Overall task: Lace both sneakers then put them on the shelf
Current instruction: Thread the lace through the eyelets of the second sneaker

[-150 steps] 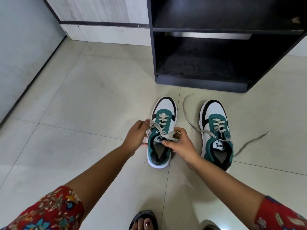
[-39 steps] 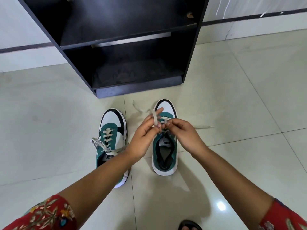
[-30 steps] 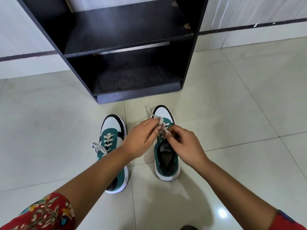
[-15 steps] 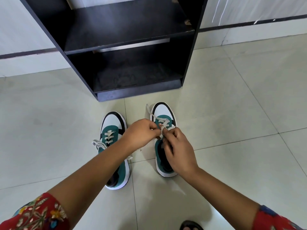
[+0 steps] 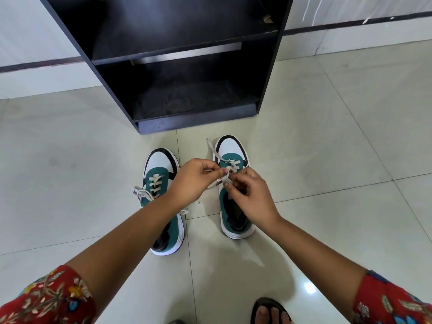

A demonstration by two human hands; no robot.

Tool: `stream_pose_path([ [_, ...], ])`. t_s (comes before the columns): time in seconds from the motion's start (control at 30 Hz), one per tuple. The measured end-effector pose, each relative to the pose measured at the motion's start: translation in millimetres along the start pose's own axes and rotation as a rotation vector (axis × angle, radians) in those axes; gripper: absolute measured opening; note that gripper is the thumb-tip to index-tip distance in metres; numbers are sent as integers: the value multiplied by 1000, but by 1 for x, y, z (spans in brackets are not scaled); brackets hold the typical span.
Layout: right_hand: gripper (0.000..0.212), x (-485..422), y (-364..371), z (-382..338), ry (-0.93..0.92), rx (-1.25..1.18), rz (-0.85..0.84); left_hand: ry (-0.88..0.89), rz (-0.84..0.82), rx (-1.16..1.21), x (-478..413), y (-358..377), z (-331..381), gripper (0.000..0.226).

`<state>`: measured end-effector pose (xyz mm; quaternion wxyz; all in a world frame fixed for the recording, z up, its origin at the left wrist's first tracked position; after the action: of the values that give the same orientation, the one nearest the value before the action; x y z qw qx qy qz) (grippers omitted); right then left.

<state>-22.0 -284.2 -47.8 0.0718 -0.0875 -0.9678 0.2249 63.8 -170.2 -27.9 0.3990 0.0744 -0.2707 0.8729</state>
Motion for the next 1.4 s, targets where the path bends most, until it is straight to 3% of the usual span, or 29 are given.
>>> stream_pose_path([
  [0.23,12,1,-41,-15,-26,87,70,60,283,-266,17,-28,9,39],
  [0.33,25,1,-62,-21,9,-192,138,49,358,-391,21,-32,7,36],
  [0.43,35,-1,-82,-10,143,-386,206,32,330,-517,21,-28,1,30],
  [0.47,37,0,-87,-4,187,-324,216,12,301,-581,19,-26,-4,29],
  [0.53,36,1,-92,11,306,61,182,-54,212,-759,15,-22,-16,27],
  [0.6,27,5,-90,28,416,507,86,-125,85,-940,12,-16,-29,24],
  [0.67,13,10,-86,46,530,755,-77,-149,-18,-1039,12,-8,-39,22],
  [0.73,21,16,-77,63,646,908,-293,-74,-61,-1018,11,0,-40,37],
  [0.8,32,13,-71,69,650,993,-386,36,-42,-837,5,7,-31,43],
  [0.87,32,7,-57,55,473,1000,-327,82,-32,-626,2,13,-25,36],
  [0.97,28,4,-38,27,207,698,-170,95,-13,-424,0,22,-26,23],
  [1.13,22,-1,-27,4,84,682,-76,98,45,-426,-2,24,-23,9],
  [1.33,23,2,-52,31,314,434,-173,108,118,-534,7,19,-18,8],
  [1.4,22,3,-48,34,307,410,-219,131,102,-571,7,24,-18,9],
])
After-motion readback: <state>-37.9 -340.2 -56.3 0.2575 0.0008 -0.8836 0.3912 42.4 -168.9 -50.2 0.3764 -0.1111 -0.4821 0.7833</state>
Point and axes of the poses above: each hand's wrist, its own x-axis away from the middle knuckle, its own y-axis out of the palm, z = x × y, the point moved 6 cm from there along -x, towards the middle knuckle, and after that the axes turned 10 degrees about -z, right-handed, at the moved point
